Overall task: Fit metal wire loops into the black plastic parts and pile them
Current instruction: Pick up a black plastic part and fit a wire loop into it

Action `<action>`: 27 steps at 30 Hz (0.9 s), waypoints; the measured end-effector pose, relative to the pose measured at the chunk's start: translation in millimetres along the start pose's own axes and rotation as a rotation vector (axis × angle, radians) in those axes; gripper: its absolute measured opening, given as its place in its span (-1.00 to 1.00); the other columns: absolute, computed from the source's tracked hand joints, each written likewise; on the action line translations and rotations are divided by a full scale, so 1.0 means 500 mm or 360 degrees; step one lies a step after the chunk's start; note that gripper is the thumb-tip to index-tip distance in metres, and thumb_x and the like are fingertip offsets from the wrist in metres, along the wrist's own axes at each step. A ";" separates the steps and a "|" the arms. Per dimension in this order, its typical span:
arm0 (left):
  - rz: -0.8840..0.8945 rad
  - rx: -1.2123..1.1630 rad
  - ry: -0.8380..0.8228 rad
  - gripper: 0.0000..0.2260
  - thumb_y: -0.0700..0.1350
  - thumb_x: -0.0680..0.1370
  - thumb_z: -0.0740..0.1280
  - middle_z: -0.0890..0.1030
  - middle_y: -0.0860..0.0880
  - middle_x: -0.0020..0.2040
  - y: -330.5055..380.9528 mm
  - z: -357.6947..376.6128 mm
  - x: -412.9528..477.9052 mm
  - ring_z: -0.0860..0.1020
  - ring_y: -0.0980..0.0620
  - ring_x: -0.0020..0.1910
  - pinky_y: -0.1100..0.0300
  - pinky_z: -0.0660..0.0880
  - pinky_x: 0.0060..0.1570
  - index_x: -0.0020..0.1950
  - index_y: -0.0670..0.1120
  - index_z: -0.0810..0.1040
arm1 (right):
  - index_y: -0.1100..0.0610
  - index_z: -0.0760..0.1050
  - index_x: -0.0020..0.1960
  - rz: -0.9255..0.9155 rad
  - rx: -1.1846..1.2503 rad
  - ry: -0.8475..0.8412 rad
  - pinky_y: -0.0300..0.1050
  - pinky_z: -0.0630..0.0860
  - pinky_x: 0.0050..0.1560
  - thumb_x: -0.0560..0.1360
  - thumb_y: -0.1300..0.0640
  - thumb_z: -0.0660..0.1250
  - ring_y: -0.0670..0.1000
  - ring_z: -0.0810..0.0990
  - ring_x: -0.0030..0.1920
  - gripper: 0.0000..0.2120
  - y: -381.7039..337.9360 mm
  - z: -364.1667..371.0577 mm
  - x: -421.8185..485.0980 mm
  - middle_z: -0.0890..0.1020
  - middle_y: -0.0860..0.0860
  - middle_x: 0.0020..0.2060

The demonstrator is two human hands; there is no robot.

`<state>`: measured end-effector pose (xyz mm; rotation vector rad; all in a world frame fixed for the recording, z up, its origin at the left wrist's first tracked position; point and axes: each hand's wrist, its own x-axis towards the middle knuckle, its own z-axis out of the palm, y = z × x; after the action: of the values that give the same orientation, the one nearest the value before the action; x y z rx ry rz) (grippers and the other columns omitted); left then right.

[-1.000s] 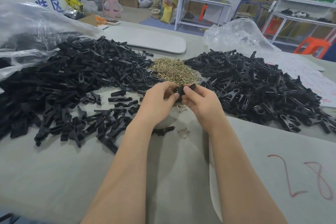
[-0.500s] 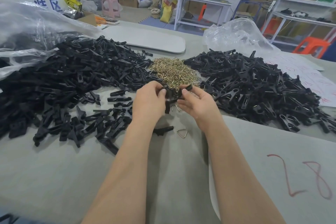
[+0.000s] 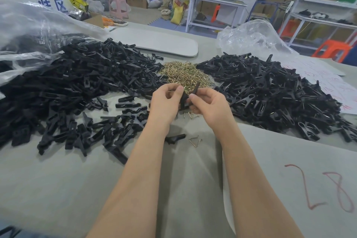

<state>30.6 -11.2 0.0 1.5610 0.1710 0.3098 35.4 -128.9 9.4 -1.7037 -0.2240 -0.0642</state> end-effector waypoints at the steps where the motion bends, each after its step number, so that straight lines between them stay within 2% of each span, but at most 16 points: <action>1: -0.0014 -0.0023 0.0004 -0.89 -0.08 0.56 0.33 0.58 0.01 -0.17 0.000 0.001 0.000 0.53 0.09 -0.18 0.16 0.50 -0.13 0.06 -0.06 0.54 | 0.22 0.49 0.01 -0.0021 -0.0020 0.0012 -0.37 0.50 -0.29 0.53 0.31 0.29 -0.24 0.56 -0.38 -0.93 0.000 0.001 0.000 0.60 0.02 -0.26; 2: -0.0020 -0.0036 0.0017 -0.88 -0.08 0.55 0.35 0.59 0.00 -0.16 -0.001 0.002 -0.001 0.55 0.07 -0.17 0.15 0.51 -0.14 0.05 -0.06 0.53 | 0.16 0.49 -0.01 -0.0043 -0.0050 0.0024 -0.33 0.53 -0.22 0.53 0.30 0.30 -0.22 0.57 -0.32 -0.92 0.001 0.001 0.000 0.59 0.01 -0.24; 4: -0.0003 -0.0035 0.0055 -0.88 -0.07 0.52 0.39 0.62 -0.09 -0.10 -0.002 0.004 -0.001 0.58 -0.06 -0.08 0.02 0.52 -0.05 -0.02 -0.07 0.51 | 0.13 0.50 0.01 -0.0075 -0.0089 0.0023 -0.24 0.55 -0.09 0.52 0.28 0.32 -0.13 0.58 -0.21 -0.90 0.002 0.002 0.000 0.59 0.01 -0.19; 6: 0.0043 -0.0031 0.0071 -0.90 -0.08 0.52 0.38 0.62 -0.16 -0.07 -0.001 0.005 -0.001 0.59 -0.17 -0.01 -0.09 0.50 0.07 -0.11 -0.08 0.52 | 0.05 0.50 -0.04 -0.0119 -0.0073 0.0007 -0.29 0.55 -0.11 0.52 0.30 0.32 -0.16 0.58 -0.22 -0.85 0.002 0.003 0.000 0.59 -0.04 -0.21; 9: 0.0043 -0.0074 0.0068 -0.94 -0.11 0.53 0.38 0.61 -0.07 -0.19 -0.004 0.004 0.000 0.57 0.01 -0.15 0.06 0.50 -0.04 -0.14 -0.04 0.55 | 0.10 0.51 -0.02 -0.0158 -0.0095 0.0012 -0.34 0.53 -0.15 0.52 0.32 0.30 -0.15 0.56 -0.21 -0.85 0.002 0.007 0.002 0.58 -0.08 -0.22; 12: -0.0067 -0.0213 -0.0065 -0.93 -0.20 0.53 0.36 0.60 0.00 -0.22 -0.006 0.005 0.004 0.56 0.17 -0.28 0.23 0.48 -0.20 -0.04 -0.04 0.58 | 0.15 0.52 0.05 -0.0147 -0.0108 0.0074 -0.32 0.54 -0.15 0.53 0.34 0.27 -0.13 0.55 -0.23 -0.84 0.007 0.002 0.007 0.59 -0.06 -0.22; 14: -0.0142 -0.0287 -0.0157 -0.86 -0.26 0.54 0.34 0.64 -0.04 -0.10 -0.007 0.007 0.005 0.60 0.16 -0.22 0.23 0.53 -0.13 0.06 -0.08 0.56 | 0.16 0.53 0.10 -0.0108 -0.0102 0.0106 -0.34 0.54 -0.18 0.54 0.34 0.27 -0.12 0.56 -0.24 -0.81 0.010 -0.002 0.008 0.61 0.02 -0.18; 16: -0.0152 -0.0351 -0.0196 -0.81 -0.32 0.54 0.31 0.63 -0.09 -0.03 -0.005 0.009 0.004 0.62 0.06 -0.11 0.21 0.58 -0.04 0.11 -0.13 0.54 | 0.20 0.53 0.14 -0.0073 -0.0081 0.0120 -0.33 0.55 -0.18 0.54 0.33 0.27 -0.08 0.58 -0.21 -0.79 0.013 -0.004 0.009 0.62 0.13 -0.09; 17: -0.0142 -0.0368 -0.0203 -0.80 -0.34 0.54 0.31 0.62 -0.09 -0.05 -0.004 0.010 0.003 0.61 0.05 -0.11 0.23 0.59 -0.06 0.12 -0.14 0.53 | 0.23 0.52 0.17 -0.0071 -0.0079 0.0132 -0.28 0.57 -0.13 0.54 0.33 0.27 -0.04 0.59 -0.17 -0.78 0.014 -0.003 0.009 0.62 0.17 -0.04; 19: -0.0124 -0.0358 -0.0193 -0.79 -0.34 0.54 0.31 0.60 -0.04 -0.10 -0.003 0.011 0.002 0.60 0.09 -0.15 0.27 0.58 -0.10 0.14 -0.14 0.53 | 0.21 0.52 0.19 -0.0114 -0.0183 0.0204 -0.06 0.58 0.03 0.53 0.29 0.30 0.06 0.60 -0.04 -0.76 0.018 -0.003 0.012 0.62 0.16 0.02; 21: -0.0111 -0.0307 -0.0165 -0.79 -0.30 0.54 0.32 0.59 0.03 -0.12 -0.003 0.010 0.003 0.57 0.13 -0.15 0.22 0.55 -0.07 0.13 -0.09 0.53 | 0.08 0.54 0.16 -0.0159 -0.0356 0.0309 0.07 0.54 0.05 0.51 0.20 0.34 0.06 0.56 -0.10 -0.78 0.019 -0.006 0.012 0.61 0.05 -0.08; 24: -0.0113 -0.0300 -0.0159 -0.80 -0.28 0.56 0.29 0.58 0.08 -0.16 -0.002 0.008 0.003 0.56 0.19 -0.22 0.25 0.54 -0.16 0.13 -0.05 0.52 | -0.02 0.53 0.09 -0.0150 -0.0343 0.0271 0.03 0.54 -0.08 0.53 0.23 0.30 -0.03 0.53 -0.31 -0.79 0.018 -0.010 0.011 0.59 -0.02 -0.29; 27: -0.0139 -0.0338 -0.0154 -0.79 -0.29 0.57 0.28 0.57 0.07 -0.16 -0.002 0.009 0.002 0.56 0.21 -0.26 0.31 0.53 -0.22 0.17 -0.08 0.50 | 0.07 0.54 0.07 -0.0116 -0.0147 0.0189 -0.15 0.59 -0.09 0.57 0.35 0.13 -0.10 0.61 -0.26 -0.71 0.014 -0.007 0.007 0.63 0.02 -0.22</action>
<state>33.2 -15.2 -0.8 1.3506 0.1263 0.1770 40.6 -132.9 3.7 -1.7769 -0.1968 -0.2323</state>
